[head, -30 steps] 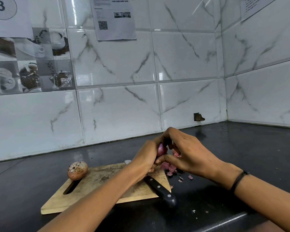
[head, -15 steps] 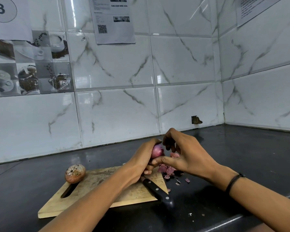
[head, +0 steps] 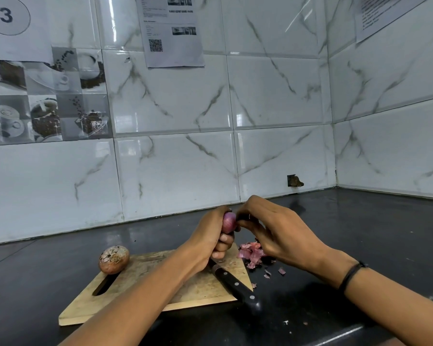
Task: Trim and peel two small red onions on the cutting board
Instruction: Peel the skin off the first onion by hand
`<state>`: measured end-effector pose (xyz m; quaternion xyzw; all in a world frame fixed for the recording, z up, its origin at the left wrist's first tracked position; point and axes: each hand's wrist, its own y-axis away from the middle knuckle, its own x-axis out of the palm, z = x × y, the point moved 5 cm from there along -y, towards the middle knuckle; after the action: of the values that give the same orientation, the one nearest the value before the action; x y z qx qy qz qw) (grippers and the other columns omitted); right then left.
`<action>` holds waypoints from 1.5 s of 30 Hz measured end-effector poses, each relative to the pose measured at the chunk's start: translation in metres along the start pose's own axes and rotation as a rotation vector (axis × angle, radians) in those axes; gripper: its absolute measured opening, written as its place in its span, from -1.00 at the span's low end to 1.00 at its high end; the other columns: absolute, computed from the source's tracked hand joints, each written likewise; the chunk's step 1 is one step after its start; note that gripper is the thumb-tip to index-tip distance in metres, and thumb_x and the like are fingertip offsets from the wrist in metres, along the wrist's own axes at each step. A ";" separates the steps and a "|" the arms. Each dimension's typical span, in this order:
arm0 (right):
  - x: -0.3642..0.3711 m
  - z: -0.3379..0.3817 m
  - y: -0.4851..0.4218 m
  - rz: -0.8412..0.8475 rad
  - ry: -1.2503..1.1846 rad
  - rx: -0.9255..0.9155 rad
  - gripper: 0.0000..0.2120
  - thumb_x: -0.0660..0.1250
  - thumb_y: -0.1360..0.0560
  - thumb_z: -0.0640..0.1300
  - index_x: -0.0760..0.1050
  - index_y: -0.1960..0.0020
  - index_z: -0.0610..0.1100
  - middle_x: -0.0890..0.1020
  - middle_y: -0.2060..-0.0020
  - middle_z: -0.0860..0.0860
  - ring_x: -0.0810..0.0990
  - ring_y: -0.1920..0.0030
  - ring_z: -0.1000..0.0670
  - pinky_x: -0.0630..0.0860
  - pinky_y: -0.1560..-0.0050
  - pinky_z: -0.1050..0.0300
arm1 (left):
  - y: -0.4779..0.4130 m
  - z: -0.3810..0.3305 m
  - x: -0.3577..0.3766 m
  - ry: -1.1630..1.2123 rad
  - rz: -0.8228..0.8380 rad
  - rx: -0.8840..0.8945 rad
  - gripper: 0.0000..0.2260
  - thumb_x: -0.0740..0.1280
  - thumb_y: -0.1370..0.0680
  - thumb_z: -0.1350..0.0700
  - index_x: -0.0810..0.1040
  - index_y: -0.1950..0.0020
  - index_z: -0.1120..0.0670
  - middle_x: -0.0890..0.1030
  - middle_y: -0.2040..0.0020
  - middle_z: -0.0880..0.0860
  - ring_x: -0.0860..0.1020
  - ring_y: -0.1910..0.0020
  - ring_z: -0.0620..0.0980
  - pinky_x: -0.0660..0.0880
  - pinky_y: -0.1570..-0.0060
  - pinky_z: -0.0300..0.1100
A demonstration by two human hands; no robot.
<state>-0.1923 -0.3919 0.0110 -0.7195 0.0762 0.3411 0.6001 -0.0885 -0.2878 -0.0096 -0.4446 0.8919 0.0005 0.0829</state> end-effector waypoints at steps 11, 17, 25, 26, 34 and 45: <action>0.005 -0.003 0.004 0.136 0.120 0.004 -0.90 0.23 -0.59 0.04 0.47 -0.04 0.06 0.39 0.12 0.26 0.47 0.20 0.12 0.52 0.28 0.02 | -0.002 -0.003 -0.001 0.284 0.077 -0.028 -0.52 0.12 -0.65 -0.16 0.47 0.34 0.10 0.23 0.57 -0.05 0.12 0.66 -0.12 0.06 0.62 -0.35; 0.004 -0.018 0.004 0.101 0.037 0.157 -0.89 0.25 -0.64 0.05 0.52 -0.10 0.10 0.63 0.09 0.22 0.60 0.13 0.15 0.58 0.17 0.01 | 0.002 -0.007 0.001 0.289 0.133 -0.020 -0.57 0.21 -0.55 -0.23 0.48 0.29 0.09 0.18 0.56 -0.03 0.08 0.65 -0.10 0.06 0.61 -0.37; -0.001 -0.015 0.003 0.054 0.040 0.166 -0.85 0.26 -0.60 0.11 0.55 -0.06 0.08 0.54 0.06 0.21 0.56 0.18 0.11 0.55 0.22 0.02 | 0.002 -0.008 0.004 0.353 0.203 0.016 -0.62 0.19 -0.62 -0.09 0.51 0.26 0.14 0.32 0.52 0.02 0.12 0.65 -0.12 0.08 0.59 -0.29; -0.002 -0.015 0.003 0.039 0.032 0.170 -0.84 0.25 -0.61 0.11 0.55 -0.05 0.08 0.54 0.06 0.21 0.57 0.18 0.11 0.55 0.22 0.02 | 0.002 -0.008 0.003 0.362 0.203 0.016 -0.62 0.18 -0.62 -0.08 0.51 0.25 0.16 0.38 0.50 0.04 0.13 0.66 -0.13 0.10 0.60 -0.29; -0.009 -0.009 0.002 -0.038 -0.037 0.169 -0.82 0.18 -0.63 0.16 0.48 -0.05 0.10 0.53 0.05 0.23 0.59 0.17 0.09 0.56 0.16 -0.01 | -0.002 -0.006 0.001 0.403 0.124 0.015 -0.53 0.14 -0.68 -0.11 0.55 0.16 0.23 0.52 0.39 0.12 0.23 0.66 -0.14 0.27 0.63 -0.29; -0.009 -0.008 0.002 -0.016 -0.060 0.125 -0.53 0.31 -0.49 0.39 0.45 -0.24 0.10 0.50 -0.05 0.25 0.56 0.12 0.09 0.58 0.11 0.01 | 0.009 -0.016 0.007 0.153 -0.001 0.056 -0.56 0.31 -0.54 -0.27 0.53 0.18 0.11 0.55 0.40 0.08 0.21 0.63 -0.14 0.14 0.63 -0.36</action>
<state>-0.1971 -0.4027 0.0154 -0.6709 0.0734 0.3522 0.6485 -0.1024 -0.2891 0.0042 -0.4413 0.8950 -0.0585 0.0270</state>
